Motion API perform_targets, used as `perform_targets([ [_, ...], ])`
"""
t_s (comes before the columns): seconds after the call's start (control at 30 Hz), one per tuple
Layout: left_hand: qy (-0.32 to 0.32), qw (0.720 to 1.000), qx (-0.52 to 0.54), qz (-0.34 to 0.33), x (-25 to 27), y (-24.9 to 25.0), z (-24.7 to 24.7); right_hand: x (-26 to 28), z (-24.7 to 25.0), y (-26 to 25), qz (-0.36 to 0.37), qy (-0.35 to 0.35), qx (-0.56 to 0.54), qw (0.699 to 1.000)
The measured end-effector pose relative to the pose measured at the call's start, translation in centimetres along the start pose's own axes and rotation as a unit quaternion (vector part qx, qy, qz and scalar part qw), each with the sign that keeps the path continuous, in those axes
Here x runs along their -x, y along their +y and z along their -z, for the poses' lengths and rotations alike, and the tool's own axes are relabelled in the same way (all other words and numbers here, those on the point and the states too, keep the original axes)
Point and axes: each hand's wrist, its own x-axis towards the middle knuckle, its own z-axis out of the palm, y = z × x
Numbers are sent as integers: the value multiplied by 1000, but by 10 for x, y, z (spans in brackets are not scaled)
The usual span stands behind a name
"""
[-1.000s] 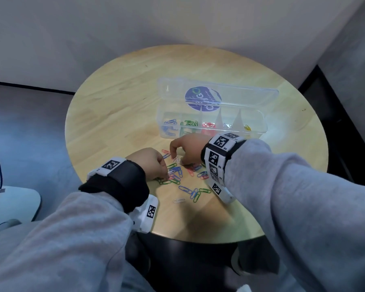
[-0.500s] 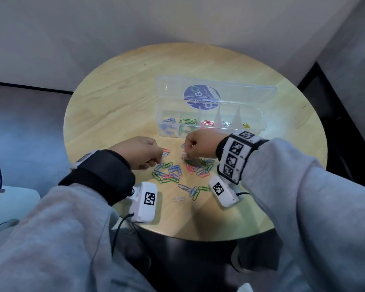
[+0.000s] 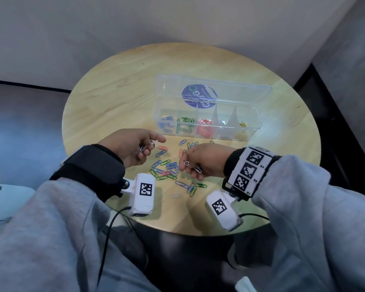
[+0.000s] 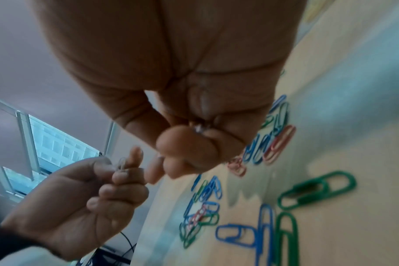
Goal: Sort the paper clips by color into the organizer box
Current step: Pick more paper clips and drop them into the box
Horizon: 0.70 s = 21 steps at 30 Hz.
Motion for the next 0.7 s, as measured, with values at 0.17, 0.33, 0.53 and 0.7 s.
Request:
perform_targets([
  [0.17,17,999,30,11,-4,-1,3,6,-14,-9,41,-8,244,969],
  [0.33,26,998,60,0,-9,-1,5,4,-34,-11,76,-2,480,874],
  [0.53,22,997,71,-8,-12,-3,4,-1,-43,-13,102,-18,585,804],
  [0.7,12,996,83,-19,-13,-1,0,1,-21,-9,99,26,454,885],
])
